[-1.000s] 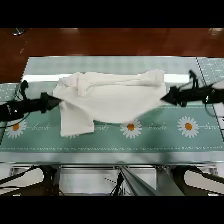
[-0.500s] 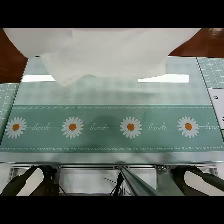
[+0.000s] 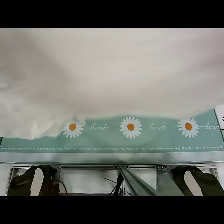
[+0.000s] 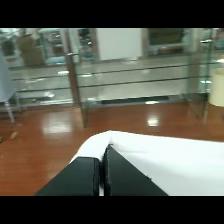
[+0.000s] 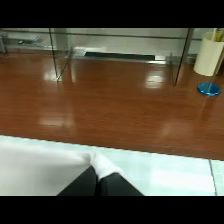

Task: Fold the shirts.

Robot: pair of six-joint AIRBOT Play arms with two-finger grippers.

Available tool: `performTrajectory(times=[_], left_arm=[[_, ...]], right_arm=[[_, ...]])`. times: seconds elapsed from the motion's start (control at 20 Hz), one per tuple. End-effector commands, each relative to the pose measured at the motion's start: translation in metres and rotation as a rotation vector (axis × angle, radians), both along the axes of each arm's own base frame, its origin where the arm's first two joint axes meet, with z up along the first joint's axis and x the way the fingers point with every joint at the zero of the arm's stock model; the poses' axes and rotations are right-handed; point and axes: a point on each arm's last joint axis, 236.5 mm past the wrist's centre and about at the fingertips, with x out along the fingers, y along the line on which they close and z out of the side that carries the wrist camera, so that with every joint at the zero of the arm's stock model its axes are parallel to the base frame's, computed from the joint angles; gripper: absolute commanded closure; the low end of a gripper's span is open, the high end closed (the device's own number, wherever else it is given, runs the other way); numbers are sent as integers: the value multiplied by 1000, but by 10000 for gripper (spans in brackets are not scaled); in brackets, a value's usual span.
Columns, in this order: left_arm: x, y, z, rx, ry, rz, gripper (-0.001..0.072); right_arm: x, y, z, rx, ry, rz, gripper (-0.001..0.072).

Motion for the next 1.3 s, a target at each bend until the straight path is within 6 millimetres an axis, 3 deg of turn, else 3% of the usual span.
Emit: performTrajectory(times=[0.0, 0.15, 0.3, 0.45, 0.55, 0.65, 0.75, 0.95, 1.1, 1.25], left_arm=[[-8, 18, -26, -28, 49, 88, 682], [30, 21, -85, -137, 190, 35, 682], [71, 3, -159, -284, 354, -110, 682], [115, -2, -239, -424, 485, -180, 683], [149, -1, -285, -473, 550, -178, 683], [190, -6, -307, -494, 558, -175, 683], [234, -14, -332, -501, 566, -166, 682], [301, -35, -398, -548, 685, -157, 683], [329, -33, -430, -626, 733, -118, 682], [333, -35, -445, -643, 773, -116, 682]], right_arm=[[-15, -8, -14, -5, 41, -47, 695], [8, -6, -58, 39, 183, -21, 695], [38, 14, -118, 114, 348, 95, 695], [91, 2, -190, 187, 461, 73, 695], [136, 4, -233, 261, 509, 106, 695], [181, 8, -268, 325, 562, 161, 695], [226, 0, -308, 385, 601, 145, 695], [293, -11, -390, 529, 708, 90, 695], [337, -18, -419, 616, 726, 55, 695], [361, -19, -437, 648, 774, 65, 695]])
